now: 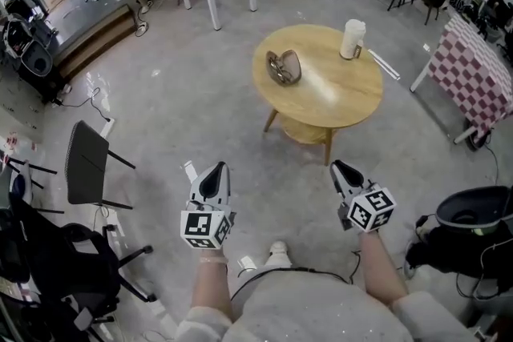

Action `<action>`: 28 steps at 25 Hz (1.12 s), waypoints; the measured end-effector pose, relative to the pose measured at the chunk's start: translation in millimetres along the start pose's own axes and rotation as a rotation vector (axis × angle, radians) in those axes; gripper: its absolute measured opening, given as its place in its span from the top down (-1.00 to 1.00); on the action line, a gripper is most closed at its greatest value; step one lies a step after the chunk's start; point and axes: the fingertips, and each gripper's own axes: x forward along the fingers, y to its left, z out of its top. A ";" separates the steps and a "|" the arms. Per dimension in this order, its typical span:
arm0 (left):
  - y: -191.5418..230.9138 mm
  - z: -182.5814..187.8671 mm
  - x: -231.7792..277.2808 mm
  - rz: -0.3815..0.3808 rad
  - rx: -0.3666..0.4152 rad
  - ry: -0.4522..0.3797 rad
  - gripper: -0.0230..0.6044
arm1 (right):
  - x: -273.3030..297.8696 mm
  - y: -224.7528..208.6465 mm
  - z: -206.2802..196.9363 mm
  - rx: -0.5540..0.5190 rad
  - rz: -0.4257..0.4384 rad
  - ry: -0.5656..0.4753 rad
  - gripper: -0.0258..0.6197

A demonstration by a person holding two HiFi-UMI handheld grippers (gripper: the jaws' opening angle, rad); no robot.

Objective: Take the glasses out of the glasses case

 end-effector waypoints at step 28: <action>95.1 -0.1 112.1 0.018 -0.025 0.013 0.91 | 154.7 -36.1 47.4 0.013 0.047 0.008 0.54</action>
